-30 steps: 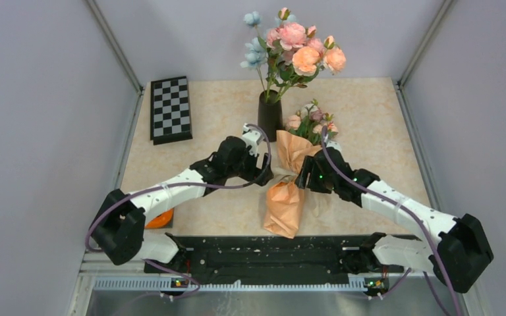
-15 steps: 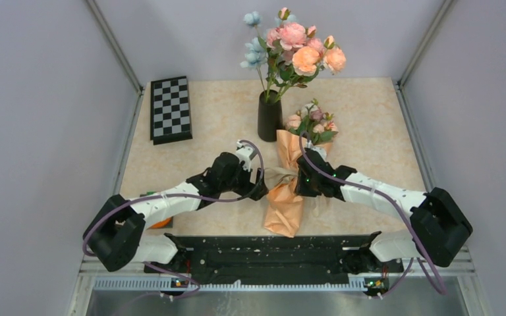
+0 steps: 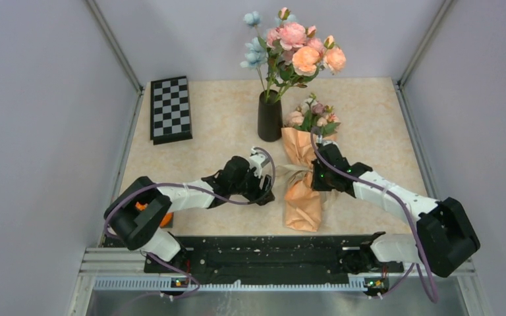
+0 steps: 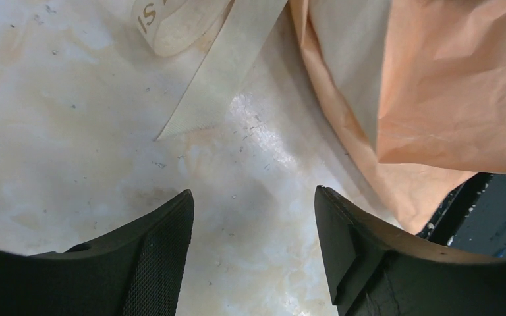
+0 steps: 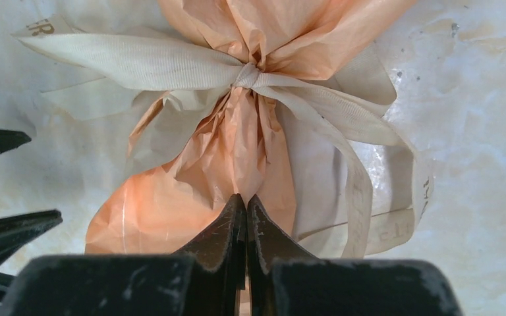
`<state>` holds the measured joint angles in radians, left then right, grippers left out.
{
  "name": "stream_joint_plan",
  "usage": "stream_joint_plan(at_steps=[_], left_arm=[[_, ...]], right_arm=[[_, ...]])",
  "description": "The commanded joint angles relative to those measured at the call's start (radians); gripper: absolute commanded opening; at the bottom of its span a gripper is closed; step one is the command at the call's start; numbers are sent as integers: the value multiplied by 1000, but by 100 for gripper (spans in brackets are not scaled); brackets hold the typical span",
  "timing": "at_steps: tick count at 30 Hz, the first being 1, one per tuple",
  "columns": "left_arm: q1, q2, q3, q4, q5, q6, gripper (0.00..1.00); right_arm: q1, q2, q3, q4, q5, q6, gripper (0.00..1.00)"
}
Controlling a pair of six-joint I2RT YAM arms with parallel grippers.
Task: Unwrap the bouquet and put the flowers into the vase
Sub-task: Untie the ribbon from the wrapping paper.
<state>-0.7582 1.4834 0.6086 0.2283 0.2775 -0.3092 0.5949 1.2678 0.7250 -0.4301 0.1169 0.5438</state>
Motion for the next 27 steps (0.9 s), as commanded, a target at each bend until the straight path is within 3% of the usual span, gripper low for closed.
stream_joint_plan(at_steps=[1, 15, 22, 27], left_arm=[[-8, 70, 51, 104, 26, 24, 70], [-88, 201, 164, 159, -102, 145, 65], [-92, 262, 203, 185, -93, 166, 56], [-92, 294, 206, 242, -72, 178, 58]], right_arm=[[-28, -68, -23, 18, -64, -94, 0], [-45, -99, -42, 46, -114, -108, 0], [-54, -124, -54, 49, -142, -104, 0], [-61, -134, -72, 59, -154, -101, 0]])
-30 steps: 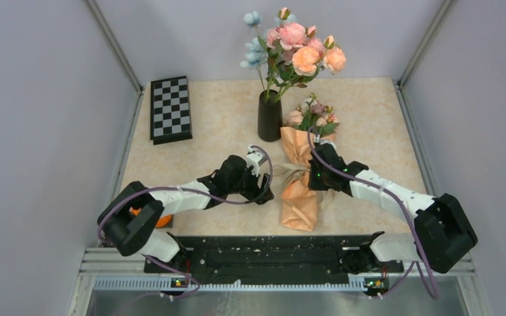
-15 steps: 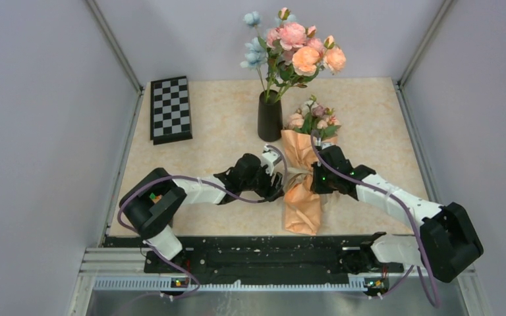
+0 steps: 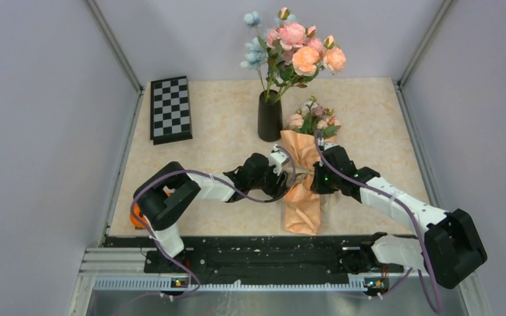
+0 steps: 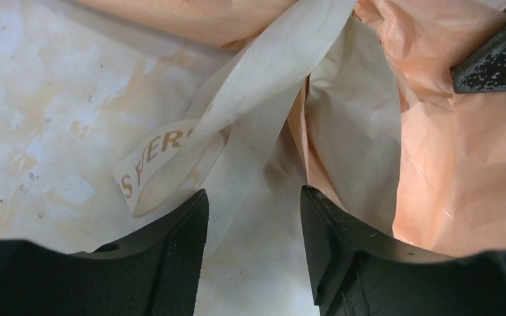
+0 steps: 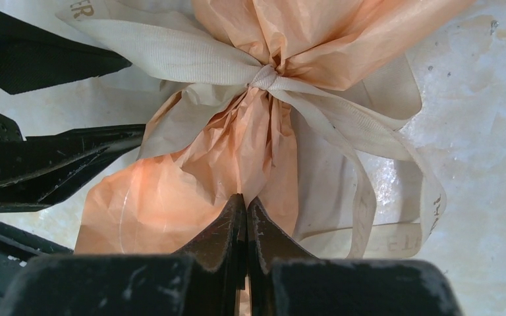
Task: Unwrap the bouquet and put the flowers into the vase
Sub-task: Untie the ribbon from the wrapping paper.
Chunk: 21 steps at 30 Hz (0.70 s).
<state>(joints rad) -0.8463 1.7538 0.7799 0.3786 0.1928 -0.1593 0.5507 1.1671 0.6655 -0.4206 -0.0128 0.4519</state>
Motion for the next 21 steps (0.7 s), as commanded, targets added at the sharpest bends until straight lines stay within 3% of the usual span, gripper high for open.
stream_joint_plan(at_steps=[1, 13, 21], left_arm=[[-4, 31, 38, 101, 17, 29, 59], [-7, 92, 81, 153, 51, 51, 66], [-23, 96, 81, 184, 1, 82, 69]], right_arm=[[-18, -33, -15, 50, -25, -9, 0], [-25, -6, -33, 55, -26, -9, 0], [-25, -4, -43, 63, -39, -9, 0]])
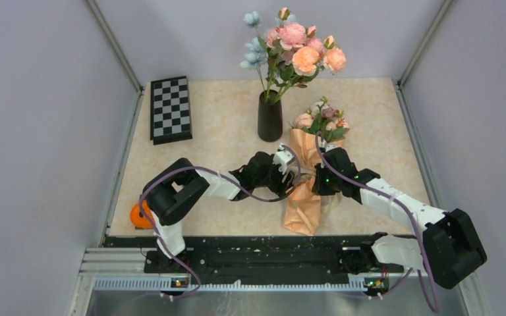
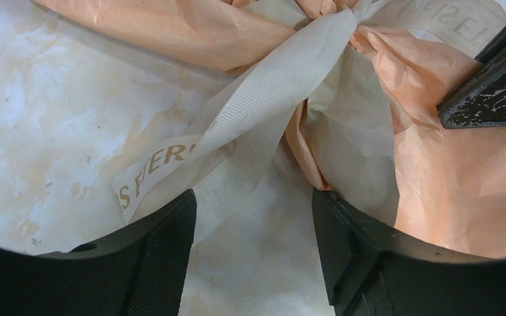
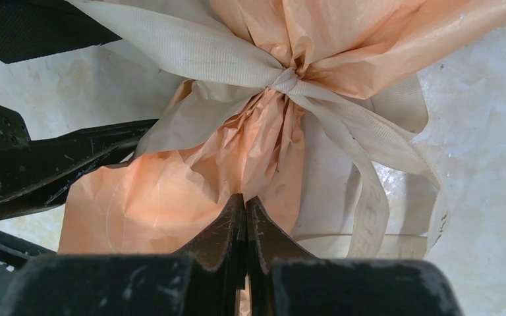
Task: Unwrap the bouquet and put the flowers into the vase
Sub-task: Untie the ribbon from the wrapping paper.
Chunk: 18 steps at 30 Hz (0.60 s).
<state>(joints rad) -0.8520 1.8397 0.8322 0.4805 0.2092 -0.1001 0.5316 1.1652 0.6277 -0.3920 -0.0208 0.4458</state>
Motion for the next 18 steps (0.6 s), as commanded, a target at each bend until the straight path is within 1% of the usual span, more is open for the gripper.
stream_joint_plan(at_steps=[1, 5, 10, 15, 18], left_arm=[[-20, 15, 29, 90, -16, 23, 69], [-34, 30, 31, 123, -32, 34, 71], [-48, 58, 45, 154, -78, 48, 69], [-60, 89, 71, 164, -134, 71, 56], [-62, 100, 77, 177, -163, 70, 40]], right_arm=[[-6, -2, -6, 38, -34, -3, 0], [-7, 5, -8, 48, -44, -1, 0], [-7, 18, -8, 60, -61, 3, 0], [-7, 25, -6, 66, -68, 3, 0], [-7, 30, -5, 67, -70, 2, 0]])
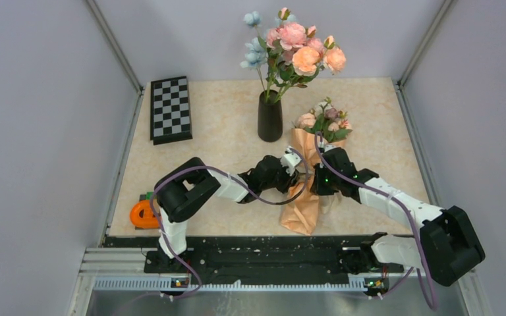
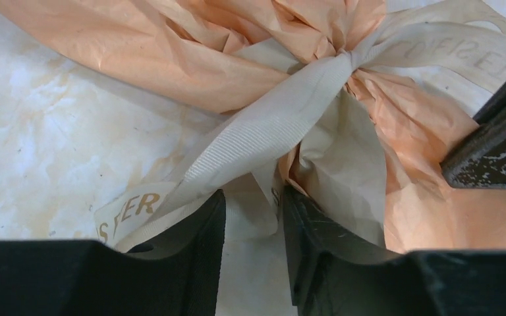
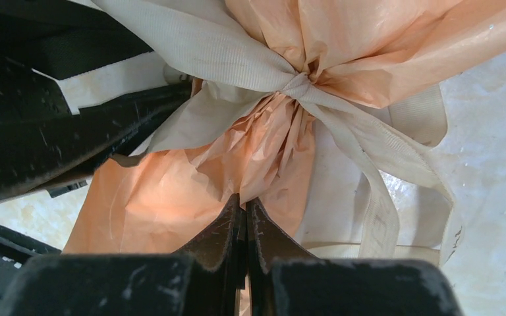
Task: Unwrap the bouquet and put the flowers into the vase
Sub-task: Untie the ribbon from the wrapping paper.
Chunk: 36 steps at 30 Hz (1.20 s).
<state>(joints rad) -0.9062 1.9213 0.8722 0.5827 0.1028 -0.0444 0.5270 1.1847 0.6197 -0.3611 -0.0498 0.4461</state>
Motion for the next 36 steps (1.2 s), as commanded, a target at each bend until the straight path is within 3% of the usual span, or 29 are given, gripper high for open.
stream_joint_plan(at_steps=[1, 12, 34, 36], left_arm=[[-7, 19, 36, 79, -62, 14, 36], [-8, -73, -27, 76, -56, -18, 0], [-8, -226, -54, -150, 3, -50, 0], [-8, -233, -53, -170, -1, -58, 0]], right_arm=[[-2, 11, 3, 35, -41, 3, 0], [-2, 22, 14, 26, -29, -7, 0], [-2, 23, 40, 8, -16, -8, 0], [-2, 21, 54, -2, -23, -4, 10]])
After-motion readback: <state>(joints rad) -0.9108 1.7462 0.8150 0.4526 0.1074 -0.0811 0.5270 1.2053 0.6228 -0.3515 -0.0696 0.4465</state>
